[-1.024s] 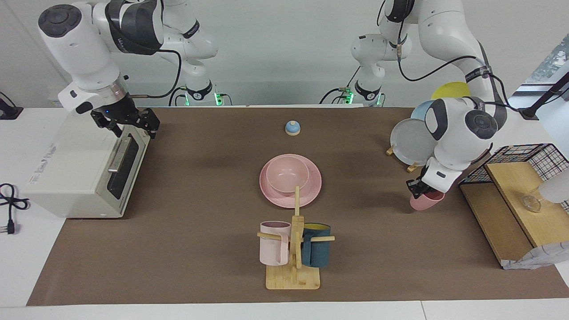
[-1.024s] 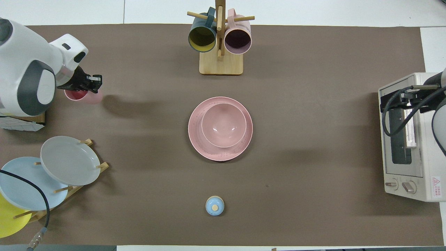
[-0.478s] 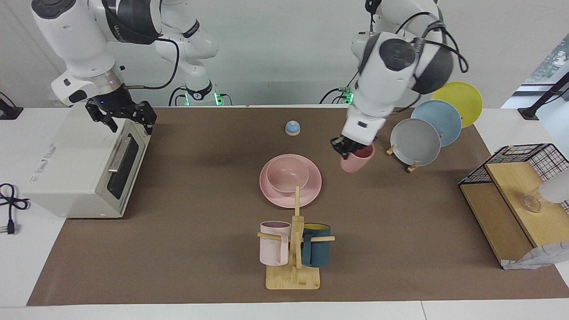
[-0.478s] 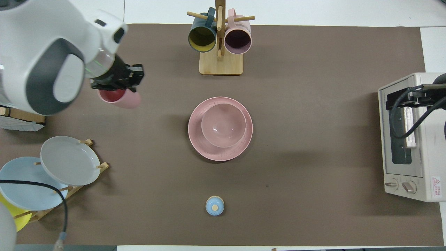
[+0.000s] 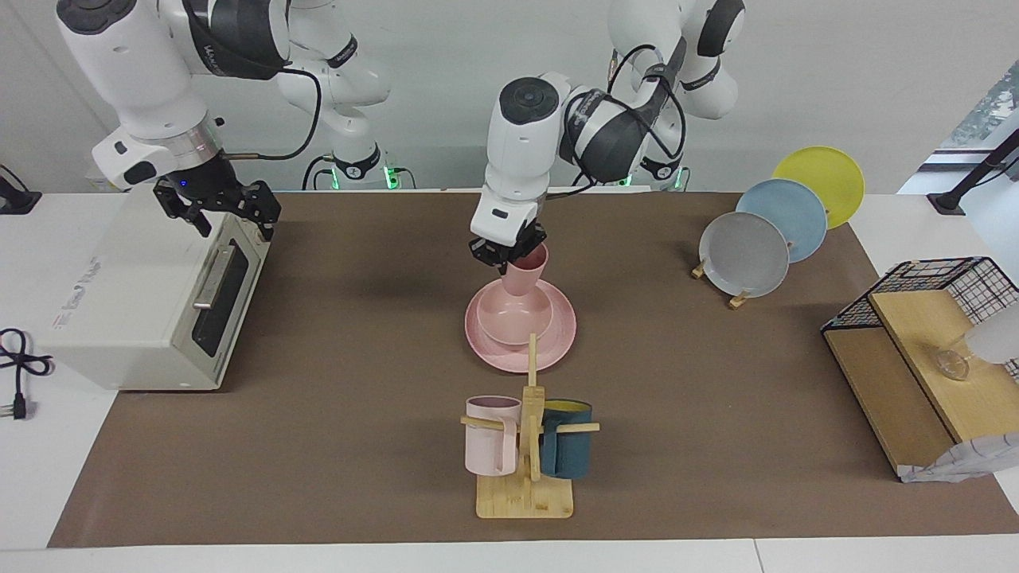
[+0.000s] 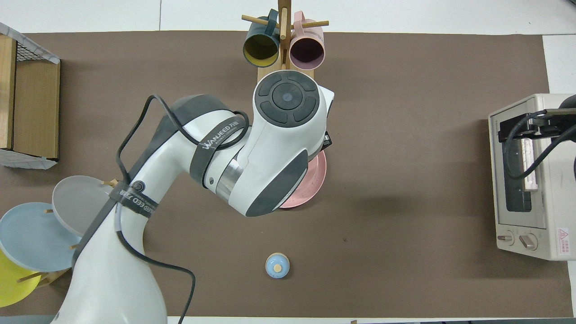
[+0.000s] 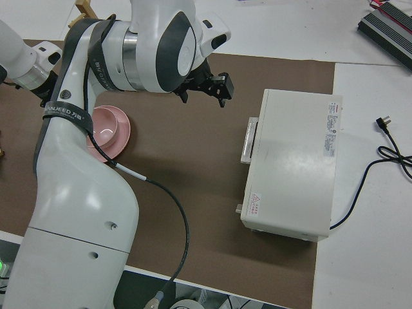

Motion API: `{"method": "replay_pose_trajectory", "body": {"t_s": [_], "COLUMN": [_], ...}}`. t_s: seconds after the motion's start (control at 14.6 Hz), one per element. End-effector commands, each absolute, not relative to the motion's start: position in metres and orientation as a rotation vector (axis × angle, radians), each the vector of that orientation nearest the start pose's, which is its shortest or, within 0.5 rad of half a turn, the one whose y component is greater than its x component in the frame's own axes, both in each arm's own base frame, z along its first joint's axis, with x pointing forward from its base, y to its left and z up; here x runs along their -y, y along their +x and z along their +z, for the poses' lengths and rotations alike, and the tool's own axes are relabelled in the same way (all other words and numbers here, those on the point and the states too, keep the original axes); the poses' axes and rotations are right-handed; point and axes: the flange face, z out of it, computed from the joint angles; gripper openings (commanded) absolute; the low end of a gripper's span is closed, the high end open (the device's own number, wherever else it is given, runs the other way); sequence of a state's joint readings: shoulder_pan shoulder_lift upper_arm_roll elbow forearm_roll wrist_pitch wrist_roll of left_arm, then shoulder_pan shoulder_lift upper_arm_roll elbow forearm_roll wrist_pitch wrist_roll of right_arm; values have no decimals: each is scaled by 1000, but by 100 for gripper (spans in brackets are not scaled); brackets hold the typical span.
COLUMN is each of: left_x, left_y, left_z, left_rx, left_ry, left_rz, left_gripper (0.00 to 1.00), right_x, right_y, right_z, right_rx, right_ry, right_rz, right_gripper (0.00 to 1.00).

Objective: Organize tableware
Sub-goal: 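Carry the pink cup with the left gripper over the bowl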

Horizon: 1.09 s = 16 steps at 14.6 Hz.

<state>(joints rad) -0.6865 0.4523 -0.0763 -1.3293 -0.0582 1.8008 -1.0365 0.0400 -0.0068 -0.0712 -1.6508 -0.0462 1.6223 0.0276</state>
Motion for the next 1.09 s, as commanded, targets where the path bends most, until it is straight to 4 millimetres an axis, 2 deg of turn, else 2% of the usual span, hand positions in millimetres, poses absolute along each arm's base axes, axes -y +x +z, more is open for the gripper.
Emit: {"method": "replay_pose_trajectory", "body": {"t_s": [0.0,0.2,0.61,0.96,1.02], "left_x": [481,484,479,478,477], "left_y": [512,515,516,516,515], "left_z": [454,439,397,392,389], "left_rx": [499,519,522,518,511], "left_ry": [-3158,-3154,-3146,-3152,-3149], "left_rz": [66,69,28,19,21], "left_gripper": [0,0,0,0,16], "right_x": [24,24,24,24,24], "right_y": [550,550,550,550,550], "right_z": [596,597,597,597,597], "right_rx": [-63,-63,-63,-63,-63], "right_ry": [-3162,-3162,-3164,-3162,-3162], "right_rz": [39,37,37,37,37], "right_gripper": [100,100,100,100,100]}}
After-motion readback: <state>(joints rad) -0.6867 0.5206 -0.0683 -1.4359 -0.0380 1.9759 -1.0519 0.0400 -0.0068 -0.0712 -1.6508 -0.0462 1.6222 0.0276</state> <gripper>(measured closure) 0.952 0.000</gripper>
